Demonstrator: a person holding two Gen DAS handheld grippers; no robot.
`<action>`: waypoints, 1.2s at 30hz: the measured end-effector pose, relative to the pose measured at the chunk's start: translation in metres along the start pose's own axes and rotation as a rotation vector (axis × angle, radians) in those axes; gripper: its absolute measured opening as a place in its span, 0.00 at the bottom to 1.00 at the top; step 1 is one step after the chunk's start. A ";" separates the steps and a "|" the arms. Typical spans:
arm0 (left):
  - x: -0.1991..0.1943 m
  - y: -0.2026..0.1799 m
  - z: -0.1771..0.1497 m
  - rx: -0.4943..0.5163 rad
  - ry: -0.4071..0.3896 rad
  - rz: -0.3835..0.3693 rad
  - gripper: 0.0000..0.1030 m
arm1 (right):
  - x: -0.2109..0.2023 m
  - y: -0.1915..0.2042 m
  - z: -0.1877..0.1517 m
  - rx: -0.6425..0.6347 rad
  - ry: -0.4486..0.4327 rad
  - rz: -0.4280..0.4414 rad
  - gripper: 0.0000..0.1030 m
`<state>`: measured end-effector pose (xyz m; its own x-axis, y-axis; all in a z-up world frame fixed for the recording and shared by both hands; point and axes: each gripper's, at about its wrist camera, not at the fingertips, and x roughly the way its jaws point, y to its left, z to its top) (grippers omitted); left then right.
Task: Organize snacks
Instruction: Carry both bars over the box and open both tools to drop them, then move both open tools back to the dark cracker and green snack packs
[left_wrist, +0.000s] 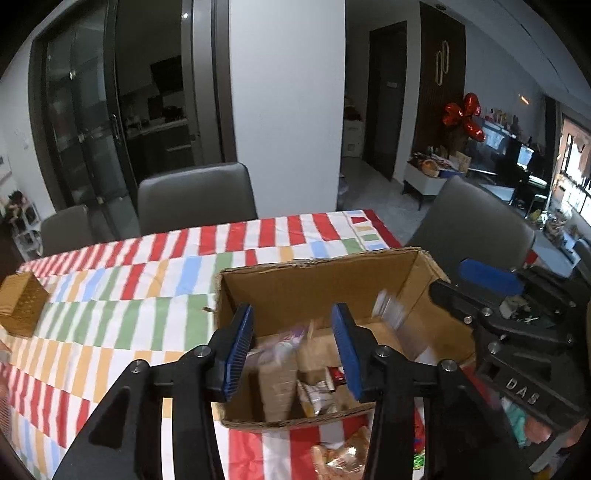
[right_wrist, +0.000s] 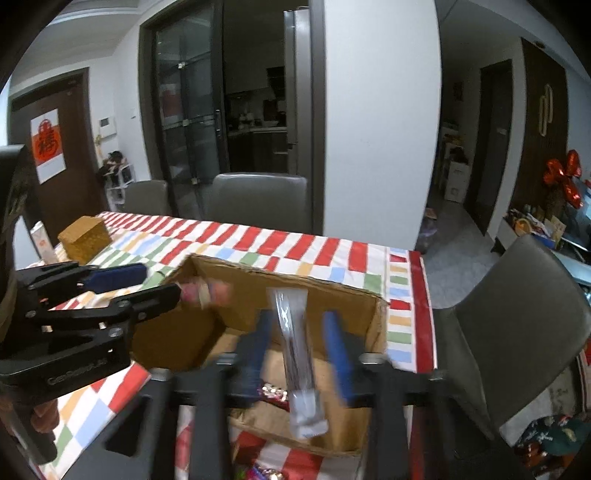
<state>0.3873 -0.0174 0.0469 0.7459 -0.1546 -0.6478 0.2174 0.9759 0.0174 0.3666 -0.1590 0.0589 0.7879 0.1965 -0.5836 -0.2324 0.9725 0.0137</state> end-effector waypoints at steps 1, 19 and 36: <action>-0.003 -0.001 -0.002 0.004 -0.004 0.011 0.43 | -0.002 -0.001 -0.001 0.003 -0.006 -0.011 0.42; -0.094 -0.020 -0.052 0.035 -0.101 -0.032 0.55 | -0.095 0.017 -0.047 -0.023 -0.108 -0.017 0.58; -0.139 -0.054 -0.128 0.104 -0.067 -0.072 0.66 | -0.158 0.027 -0.105 -0.049 -0.120 -0.060 0.77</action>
<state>0.1916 -0.0294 0.0387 0.7657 -0.2369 -0.5980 0.3332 0.9413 0.0538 0.1764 -0.1765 0.0663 0.8630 0.1541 -0.4811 -0.2078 0.9763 -0.0601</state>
